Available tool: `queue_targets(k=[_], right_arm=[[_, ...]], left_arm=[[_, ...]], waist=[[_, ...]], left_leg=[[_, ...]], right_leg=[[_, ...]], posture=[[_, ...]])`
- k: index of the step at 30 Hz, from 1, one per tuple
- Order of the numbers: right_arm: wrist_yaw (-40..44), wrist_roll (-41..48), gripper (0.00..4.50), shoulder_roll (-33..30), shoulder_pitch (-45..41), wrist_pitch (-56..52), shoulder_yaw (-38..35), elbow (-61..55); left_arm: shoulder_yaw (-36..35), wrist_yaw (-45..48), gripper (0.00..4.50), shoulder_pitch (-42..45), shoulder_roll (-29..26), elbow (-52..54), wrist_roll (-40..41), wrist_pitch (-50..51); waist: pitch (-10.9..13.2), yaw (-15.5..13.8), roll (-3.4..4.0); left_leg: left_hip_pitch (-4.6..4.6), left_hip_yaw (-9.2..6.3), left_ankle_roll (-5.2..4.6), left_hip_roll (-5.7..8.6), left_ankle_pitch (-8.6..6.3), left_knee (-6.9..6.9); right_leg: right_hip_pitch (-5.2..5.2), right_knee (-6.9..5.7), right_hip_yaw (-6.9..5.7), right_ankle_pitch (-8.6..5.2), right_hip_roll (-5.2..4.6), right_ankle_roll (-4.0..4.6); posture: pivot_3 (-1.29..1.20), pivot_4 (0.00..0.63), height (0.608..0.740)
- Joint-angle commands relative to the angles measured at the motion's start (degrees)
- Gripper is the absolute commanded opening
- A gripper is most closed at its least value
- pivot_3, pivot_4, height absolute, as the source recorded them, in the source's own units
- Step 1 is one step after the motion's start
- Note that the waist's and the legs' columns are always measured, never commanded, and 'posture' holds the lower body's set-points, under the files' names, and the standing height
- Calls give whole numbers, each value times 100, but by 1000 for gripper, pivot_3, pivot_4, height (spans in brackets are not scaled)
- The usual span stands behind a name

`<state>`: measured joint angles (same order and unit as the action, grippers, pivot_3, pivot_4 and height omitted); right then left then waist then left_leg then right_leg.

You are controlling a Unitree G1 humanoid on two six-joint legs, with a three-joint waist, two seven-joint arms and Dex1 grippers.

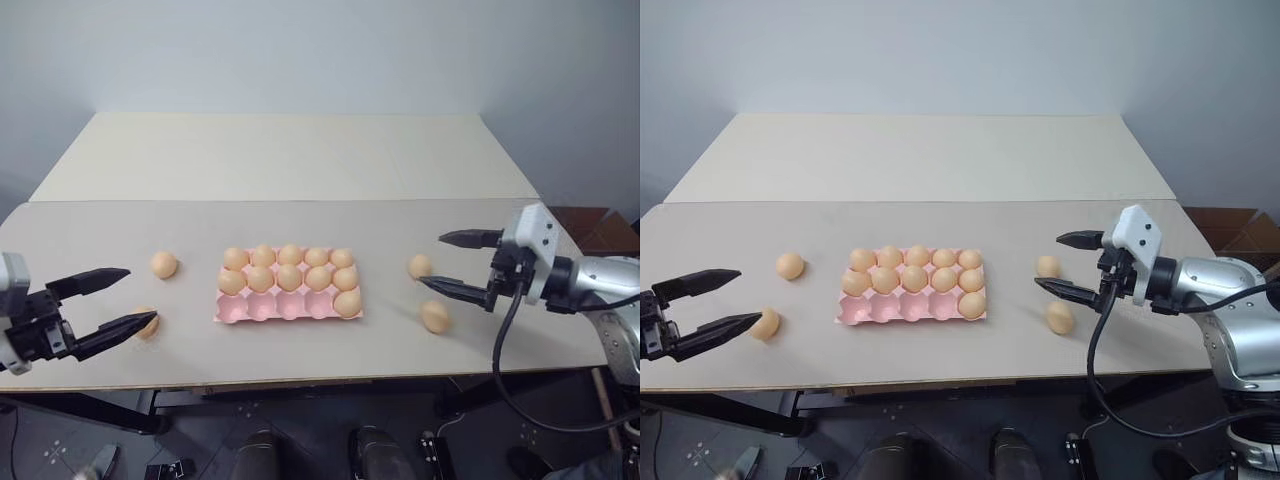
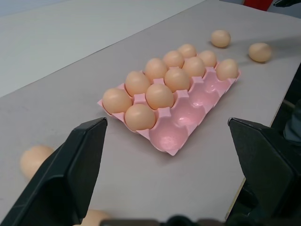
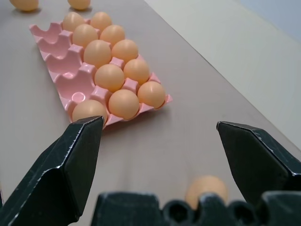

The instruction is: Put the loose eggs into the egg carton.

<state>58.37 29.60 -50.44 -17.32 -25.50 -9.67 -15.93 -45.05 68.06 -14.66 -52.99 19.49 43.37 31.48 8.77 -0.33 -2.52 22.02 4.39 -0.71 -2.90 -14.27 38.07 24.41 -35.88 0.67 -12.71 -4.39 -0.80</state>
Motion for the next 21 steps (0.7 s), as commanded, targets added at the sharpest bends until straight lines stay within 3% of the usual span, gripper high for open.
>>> queue_targets(k=[1, 12, 16, 21], right_arm=[[-74, 4, 4500, -15, -62, -19, -74, -97], [-581, -71, 4500, -281, 290, -683, -274, -762], [-665, 91, 4500, -593, 630, -1245, -486, -1364], [-1617, 252, 4500, -491, 1038, -2629, -364, -2189]], left_arm=[[-18, -19, 4486, -10, 38, 78, 38, -78], [299, 160, 4486, 467, -161, 97, 302, 26], [703, 362, 4486, 821, -348, 63, 472, 144], [1259, 367, 4486, 1180, -356, -131, 314, 37]], waist=[[0, 0, 0], [0, -25, 0], [0, -30, 1], [-1, -4, 0]], left_leg=[[0, 0, 0, 0, 0, 0], [4, -2, 0, 1, 0, 0], [3, -2, 0, 4, 0, 0], [3, -3, 0, -1, 0, 0]], right_leg=[[0, 0, 0, -1, 0, 1], [1, 2, -1, -1, -1, 0], [-1, 1, 0, -2, -3, -1], [1, 1, -1, -3, 1, -5]], posture=[[0, 150, 740], [0, 150, 740], [0, 150, 740], [0, 150, 740]])
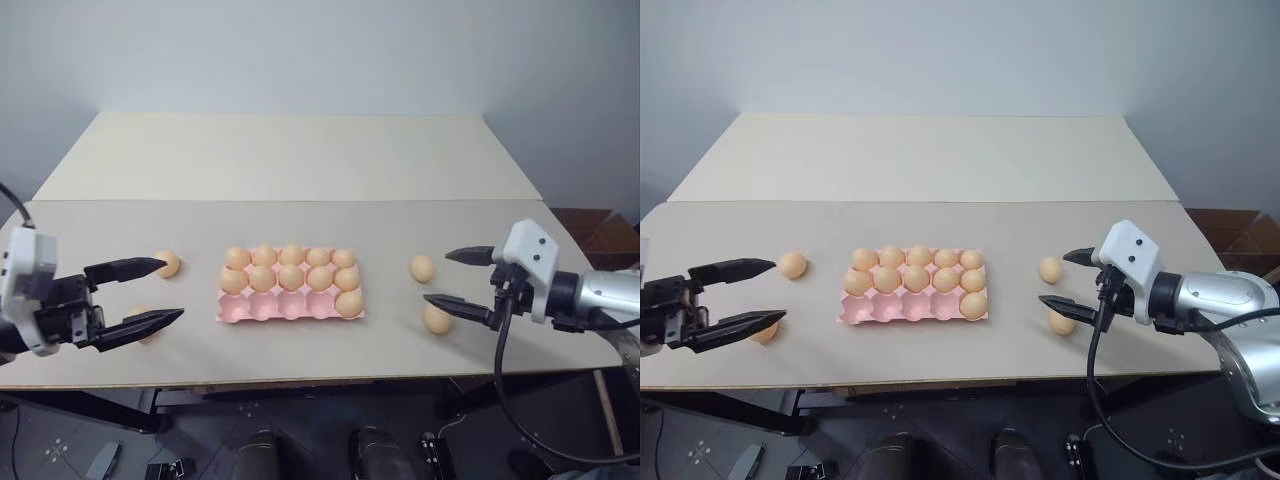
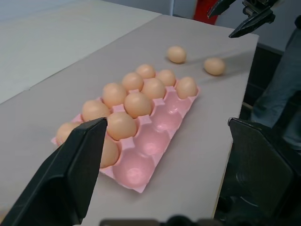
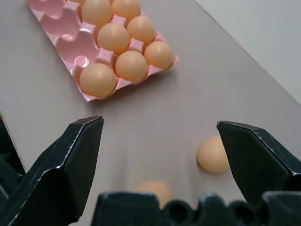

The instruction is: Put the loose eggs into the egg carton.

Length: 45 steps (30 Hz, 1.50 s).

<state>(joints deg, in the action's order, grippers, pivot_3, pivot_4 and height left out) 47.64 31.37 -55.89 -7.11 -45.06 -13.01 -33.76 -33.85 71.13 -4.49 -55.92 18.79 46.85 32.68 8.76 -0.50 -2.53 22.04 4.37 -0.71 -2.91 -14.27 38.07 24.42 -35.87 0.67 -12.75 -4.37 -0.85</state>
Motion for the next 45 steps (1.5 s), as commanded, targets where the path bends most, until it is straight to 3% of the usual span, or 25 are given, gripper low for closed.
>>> queue_targets(k=[1, 6, 13, 17, 21, 23, 28, 32, 38, 44, 45], right_arm=[[-736, 78, 4500, 111, 9, -900, 18, -444], [-1689, -409, 4500, 372, 54, -1601, 521, -373], [-2245, -833, 4500, 871, -257, -1845, 1139, 230], [-2247, -922, 3610, 993, -390, -1810, 1231, 428], [-2170, -789, 2188, 1074, -526, -1902, 1083, 389], [-2132, -715, 1893, 1055, -645, -1926, 950, 241], [-1709, -144, 1866, 1121, -1297, -1901, 801, -326], [-1581, -170, 1866, 1643, -2102, -1630, 1745, -185], [-1563, -762, 1866, 2285, -2509, -1079, 3130, 208], [-1774, -1443, 1866, 2861, -2750, -767, 3828, 910], [-1782, -1485, 2180, 2936, -2776, -766, 3857, 935]], left_arm=[[193, 128, 4486, 204, -95, -79, -19, -78], [415, 287, 4486, 420, -159, -304, -126, -148], [373, 335, 4486, 453, -134, -346, -191, -150], [281, 285, 4500, 339, -80, -249, -181, -136], [131, 201, 4500, 170, -41, -122, -159, -124], [38, 173, 4500, 91, -42, -56, -124, -101], [-190, 211, 4500, -91, -97, 22, -78, -40], [-251, 321, 4500, -199, -158, 78, -16, 53], [-202, 213, 4500, -156, -71, 88, -57, -23], [-215, 114, 4500, -138, -3, 90, -78, -88], [-226, 113, 4500, -156, 6, 98, -82, -94]], waist=[[0, 25, 0], [0, 33, 0], [-1, 62, -1], [0, 70, 0], [0, 73, 0], [0, 73, 0], [0, 113, 1], [0, 163, 1], [0, 113, 1], [0, 121, 1], [0, 121, 1]], left_leg=[[0, 1, 0, 0, 0, 0], [1, 2, 0, 3, 0, 0], [8, 1, 0, 5, 0, 0], [9, -1, -1, 4, 1, 0], [12, -2, -1, 4, 0, 0], [11, -2, -1, 4, 0, 0], [9, -3, -1, 1, 0, 0], [6, -5, -1, -4, 0, 0], [21, -6, -1, 5, 1, 0], [19, -6, 0, 4, 1, 0], [20, -6, 0, 4, 1, 0]], right_leg=[[1, 0, 2, 0, 0, 1], [3, 1, 3, -2, -1, 2], [7, 4, 4, 1, 0, 1], [10, -1, 3, 0, 1, -1], [10, 2, 3, 10, 0, -15], [10, 2, 3, 10, 0, -16], [12, -1, 2, 4, 3, -20], [12, -3, 2, 6, 8, -20], [19, -1, -5, 13, -3, -10], [21, -7, -5, 20, -1, -15], [22, -7, -5, 21, 0, -16]], posture=[[0, 150, 740], [0, 150, 740], [0, 150, 740], [0, 150, 740], [0, 150, 740], [0, 150, 740], [0, 150, 740], [0, 150, 740], [0, 150, 740], [0, 150, 740], [0, 150, 740]])
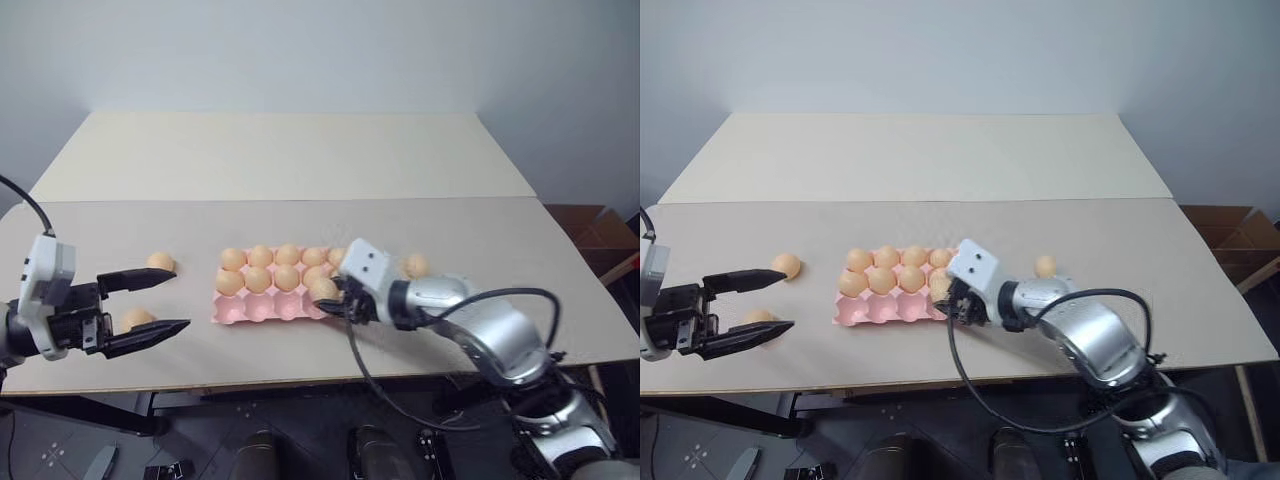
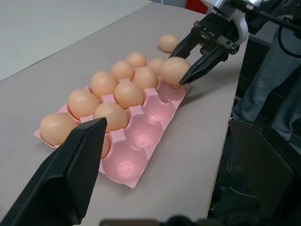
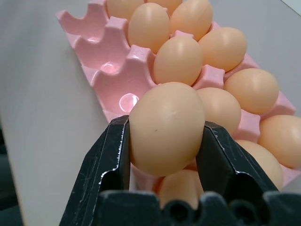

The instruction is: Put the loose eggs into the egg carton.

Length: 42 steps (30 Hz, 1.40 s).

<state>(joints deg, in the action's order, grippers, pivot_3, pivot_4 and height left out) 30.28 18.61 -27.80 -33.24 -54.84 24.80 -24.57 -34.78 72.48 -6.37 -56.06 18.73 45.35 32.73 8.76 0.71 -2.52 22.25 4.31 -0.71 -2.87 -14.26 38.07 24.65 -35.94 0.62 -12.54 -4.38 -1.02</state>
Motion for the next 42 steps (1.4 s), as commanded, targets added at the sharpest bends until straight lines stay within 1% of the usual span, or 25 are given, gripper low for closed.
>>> queue_targets(k=[1, 2, 5, 6, 7, 10, 14, 17, 20, 25, 29, 33, 38, 42], right_arm=[[-45, -220, 2523, 197, -176, 192, 74, 25], [-13, -205, 2700, 239, -182, 152, 52, 18], [111, -163, 3764, 181, -159, 57, -64, -179], [171, -102, 4051, 99, -144, 16, -197, -297], [238, -16, 4466, -5, -128, -36, -390, -422], [485, 288, 4488, -400, -13, -138, -1052, -774], [998, 889, 4488, -1096, 421, -68, -2280, -1164], [1538, 1188, 4488, -1511, 965, 461, -3106, -1131], [1968, 1202, 4488, -1887, 1612, 1006, -3677, -1000], [2211, 1068, 4488, -2167, 2827, 1538, -4395, -902], [2002, 972, 4488, -2117, 3537, 1611, -4722, -989], [1729, 1076, 4488, -2115, 3874, 1289, -4973, -1124], [1503, 1341, 4488, -2170, 3868, 814, -5009, -1247], [1332, 1500, 4488, -2166, 3630, 649, -4908, -1254]], left_arm=[[-139, -32, 4500, 23, 30, 116, 69, -100], [-141, -41, 4500, 18, 37, 126, 71, -98], [-150, -50, 4500, -5, 52, 156, 65, -103], [-154, -46, 4500, -13, 52, 157, 63, -109], [-159, -44, 4500, -15, 49, 146, 55, -117], [-192, -23, 4500, -30, 28, 110, 38, -127], [-260, -16, 4500, -115, 43, 88, -7, -150], [-292, -4, 4500, -176, 59, 52, -41, -187], [-284, -21, 4500, -194, 74, 0, -84, -231], [-217, -72, 4500, -206, 110, -63, -148, -320], [-234, -100, 4500, -230, 151, -24, -129, -312], [-249, -121, 4500, -234, 159, -41, -128, -322], [-220, -155, 4500, -211, 160, -50, -128, -325], [-224, -171, 4500, -201, 152, -48, -122, -329]], waist=[[0, 4, 0], [0, 4, 0], [0, 6, 0], [0, 4, 1], [1, -5, 1], [1, -19, 1], [1, -31, 1], [0, -24, 1], [1, -21, 0], [0, -14, -1], [0, -10, -1], [0, -12, -1], [0, -10, -1], [0, -11, -1]], left_leg=[[0, 1, 0, 0, 0, 0], [0, 0, 0, 0, 0, 0], [2, 2, 0, -1, 0, 0], [1, 2, 0, -1, 0, 0], [2, 2, 0, 0, 0, 0], [4, 1, 0, 1, 0, 0], [5, 0, 0, 0, -1, 0], [3, 1, 0, -1, -1, 0], [-2, 1, 0, -1, -1, 0], [-14, 1, 0, -2, -1, 0], [-16, 1, 0, -2, -1, 0], [-20, 2, 0, -3, -1, 0], [-21, 1, 0, -4, -1, 0], [-18, 1, 0, -3, -1, 0]], right_leg=[[1, -2, 1, 0, 0, 0], [1, -2, 0, 0, 0, 0], [4, -3, 1, 1, 0, -2], [4, -2, 1, 1, 0, -2], [4, -2, 1, 1, -1, -1], [4, -1, 0, 1, -2, -2], [3, 5, -3, 0, -2, -2], [3, 4, -1, 0, 0, 0], [-3, 4, -1, -5, 0, 0], [-16, 4, 0, -16, 0, -5], [-19, 5, 2, -17, -1, -5], [-21, 5, 5, -31, 0, -9], [-22, 5, 6, -35, 1, 2], [-20, 6, 6, -35, 0, 3]], posture=[[0, 150, 740], [0, 150, 740], [0, 150, 740], [0, 150, 740], [0, 150, 740], [0, 150, 740], [0, 150, 740], [0, 150, 740], [0, 150, 740], [0, 150, 740], [0, 150, 740], [0, 150, 740], [0, 150, 740], [0, 150, 740]])
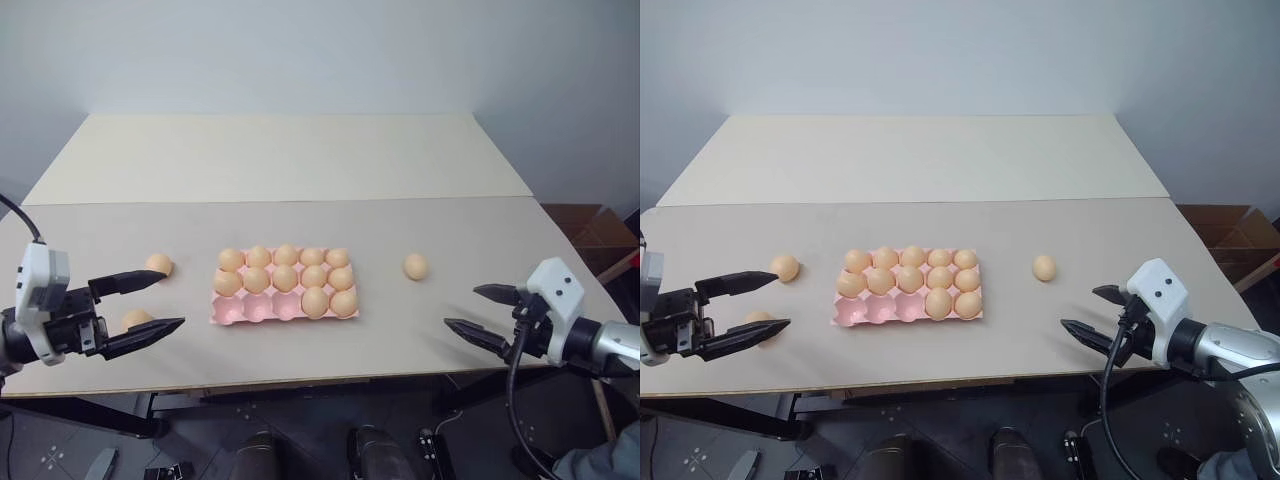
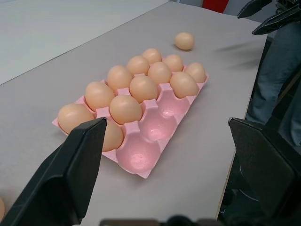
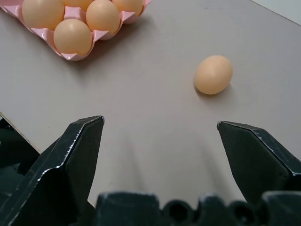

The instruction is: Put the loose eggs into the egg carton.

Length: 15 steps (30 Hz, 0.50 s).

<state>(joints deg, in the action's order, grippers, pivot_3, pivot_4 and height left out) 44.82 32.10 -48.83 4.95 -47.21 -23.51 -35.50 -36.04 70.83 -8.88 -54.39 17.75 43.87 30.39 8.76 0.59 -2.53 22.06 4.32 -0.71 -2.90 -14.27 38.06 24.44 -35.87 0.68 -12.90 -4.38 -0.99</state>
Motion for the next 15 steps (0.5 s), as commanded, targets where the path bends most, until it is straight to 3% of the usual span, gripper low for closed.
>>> queue_targets(k=[1, 10, 15], right_arm=[[-151, 135, 4488, -71, -279, -94, 8, -124], [-1449, -842, 4488, 540, -2242, -517, 1957, 1141], [-1940, -1449, 4488, 996, -3007, -531, 2521, 2066]], left_arm=[[-104, -10, 4500, 50, -17, 53, 25, -96], [-81, -58, 4500, 78, -15, 96, 22, -107], [-132, -85, 4500, 35, 3, 157, 32, -94]], waist=[[0, 2, 0], [0, 24, 0], [0, -10, 1]], left_leg=[[-1, 0, 0, 0, 0, 0], [1, 2, 0, -2, 0, 0], [23, 1, -1, 4, 0, 0]], right_leg=[[0, 0, 0, 0, 0, 0], [6, -1, 2, 8, 3, 15], [22, -1, -1, 27, 1, 10]], posture=[[0, 150, 740], [0, 150, 740], [0, 150, 740]])
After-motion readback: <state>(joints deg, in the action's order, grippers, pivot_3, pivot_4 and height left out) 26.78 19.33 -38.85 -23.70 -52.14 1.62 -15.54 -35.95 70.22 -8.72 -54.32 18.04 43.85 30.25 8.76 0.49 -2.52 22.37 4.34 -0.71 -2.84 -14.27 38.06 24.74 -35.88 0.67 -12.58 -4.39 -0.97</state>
